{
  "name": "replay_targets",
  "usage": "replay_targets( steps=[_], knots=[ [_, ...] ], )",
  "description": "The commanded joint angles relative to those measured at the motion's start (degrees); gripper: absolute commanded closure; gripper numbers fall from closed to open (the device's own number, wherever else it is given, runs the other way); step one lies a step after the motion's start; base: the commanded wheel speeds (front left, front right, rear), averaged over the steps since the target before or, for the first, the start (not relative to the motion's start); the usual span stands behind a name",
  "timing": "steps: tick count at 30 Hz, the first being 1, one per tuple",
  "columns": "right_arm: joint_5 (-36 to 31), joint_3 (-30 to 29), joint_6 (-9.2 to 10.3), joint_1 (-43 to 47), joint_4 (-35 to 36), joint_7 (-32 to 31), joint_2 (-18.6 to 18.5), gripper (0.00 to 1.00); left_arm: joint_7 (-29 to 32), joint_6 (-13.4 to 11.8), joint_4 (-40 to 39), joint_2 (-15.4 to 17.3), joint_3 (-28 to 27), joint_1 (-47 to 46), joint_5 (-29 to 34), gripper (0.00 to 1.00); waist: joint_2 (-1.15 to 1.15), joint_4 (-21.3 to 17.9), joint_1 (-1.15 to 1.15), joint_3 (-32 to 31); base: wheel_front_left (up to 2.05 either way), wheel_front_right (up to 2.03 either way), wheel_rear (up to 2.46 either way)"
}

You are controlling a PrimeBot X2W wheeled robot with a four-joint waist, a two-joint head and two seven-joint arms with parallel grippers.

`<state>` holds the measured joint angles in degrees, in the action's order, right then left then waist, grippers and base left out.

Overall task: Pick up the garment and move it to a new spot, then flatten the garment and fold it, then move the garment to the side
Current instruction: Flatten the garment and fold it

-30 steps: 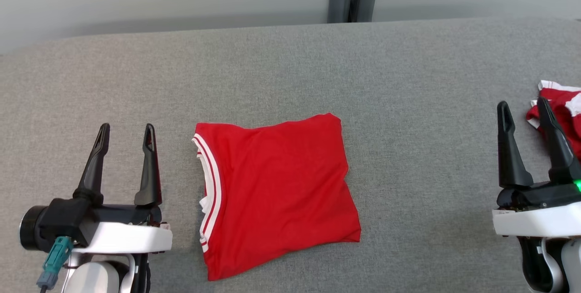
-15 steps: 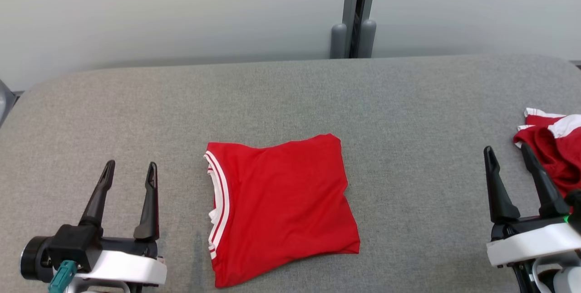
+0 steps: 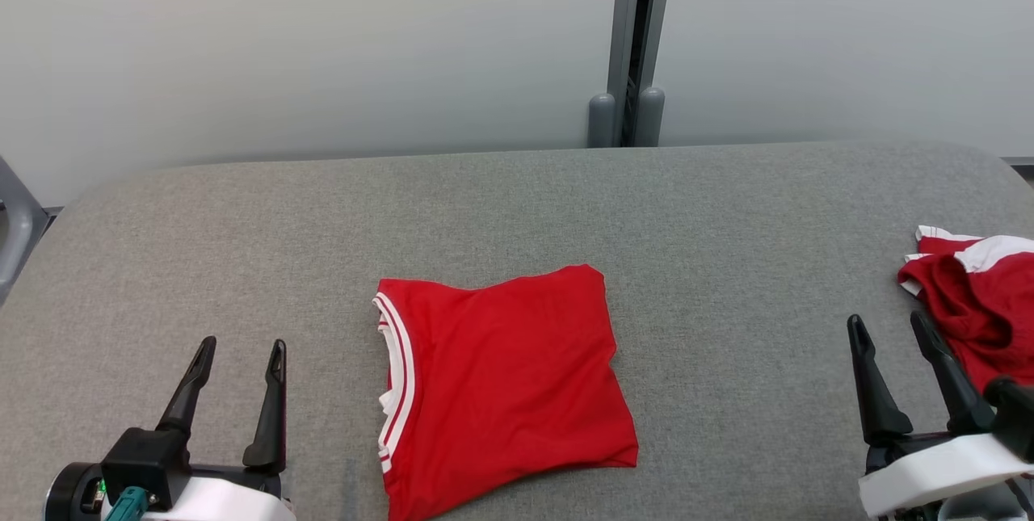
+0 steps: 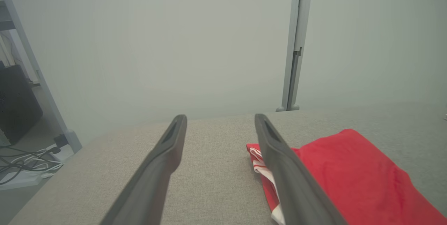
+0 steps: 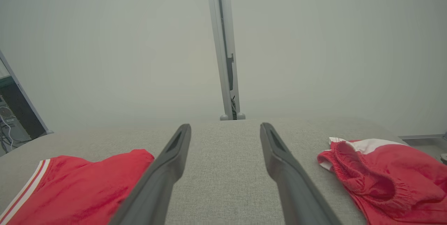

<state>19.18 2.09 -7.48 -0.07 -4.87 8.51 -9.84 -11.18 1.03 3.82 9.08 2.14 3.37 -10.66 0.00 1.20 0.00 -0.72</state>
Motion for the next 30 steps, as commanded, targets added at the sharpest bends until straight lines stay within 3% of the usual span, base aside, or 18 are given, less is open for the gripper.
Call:
replay_targets(
  steps=[1,30],
  knots=[
    [-0.2,-0.3,-0.03,0.9,-0.3,-0.2,-0.1,0.0,0.1,0.3,0.1,0.4,0.0,0.6,-0.4,0.0,0.0,0.0,0.0,-0.2,0.0,0.0,0.0],
    [-1.5,-1.2,-0.03,1.4,-0.5,-2.0,0.6,0.0,0.6,-1.3,-0.8,1.4,0.8,-0.3,-1.3,0.0,0.0,0.2,0.0,-0.3,0.0,0.0,0.0]
  ],
)
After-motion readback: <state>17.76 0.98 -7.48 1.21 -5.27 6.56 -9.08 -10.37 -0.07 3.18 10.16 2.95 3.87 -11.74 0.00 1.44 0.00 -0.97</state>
